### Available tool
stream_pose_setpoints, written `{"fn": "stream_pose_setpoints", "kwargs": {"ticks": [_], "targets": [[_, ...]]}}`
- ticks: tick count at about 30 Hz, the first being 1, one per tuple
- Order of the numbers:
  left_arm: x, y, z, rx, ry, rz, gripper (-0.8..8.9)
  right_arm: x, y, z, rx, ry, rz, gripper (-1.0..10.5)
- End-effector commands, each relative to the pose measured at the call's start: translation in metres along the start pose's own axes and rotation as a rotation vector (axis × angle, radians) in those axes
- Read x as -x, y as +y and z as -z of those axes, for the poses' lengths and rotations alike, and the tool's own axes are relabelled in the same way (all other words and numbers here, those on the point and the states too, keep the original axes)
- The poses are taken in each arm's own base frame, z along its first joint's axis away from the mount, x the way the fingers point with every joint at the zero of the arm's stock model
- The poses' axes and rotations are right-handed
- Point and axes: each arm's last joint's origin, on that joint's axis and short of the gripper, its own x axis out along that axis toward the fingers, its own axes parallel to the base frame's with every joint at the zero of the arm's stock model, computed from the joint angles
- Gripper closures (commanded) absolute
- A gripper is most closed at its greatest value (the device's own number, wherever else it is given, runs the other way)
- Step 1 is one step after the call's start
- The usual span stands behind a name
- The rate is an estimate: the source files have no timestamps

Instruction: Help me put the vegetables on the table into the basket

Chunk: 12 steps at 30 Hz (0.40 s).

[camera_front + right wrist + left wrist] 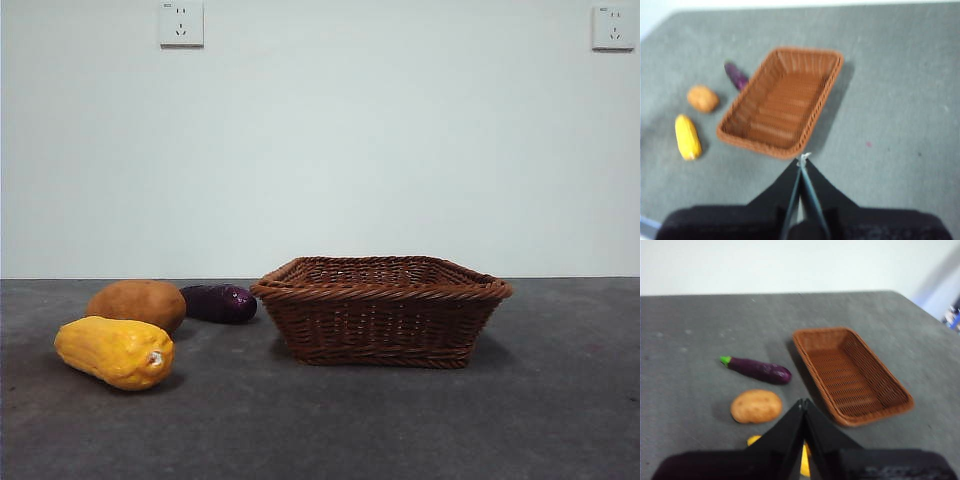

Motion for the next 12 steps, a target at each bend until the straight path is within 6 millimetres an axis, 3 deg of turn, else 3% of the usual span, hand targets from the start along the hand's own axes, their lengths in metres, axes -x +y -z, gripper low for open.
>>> {"fn": "stream_pose_setpoints", "kwargs": {"ticks": [1, 9, 11, 12], "targets": [[0.0, -0.001, -0.002, -0.052, 0.036, 0.022, 8.2, -0.005, -0.002, -0.001, 0.022, 0.035, -0.007, 9.6], [-0.009, 0.001, -0.001, -0.02, 0.108, 0.08, 7.94, -0.011, -0.004, -0.003, 0.009, 0.067, -0.009, 9.1], [-0.013, 0.001, -0.002, -0.005, 0.123, 0.151, 5.0, -0.011, -0.004, -0.003, 0.01, 0.063, -0.016, 6.8], [-0.016, 0.001, -0.002, 0.002, 0.133, 0.172, 2.51, -0.012, -0.004, -0.004, 0.007, 0.065, -0.022, 5.1]]}}
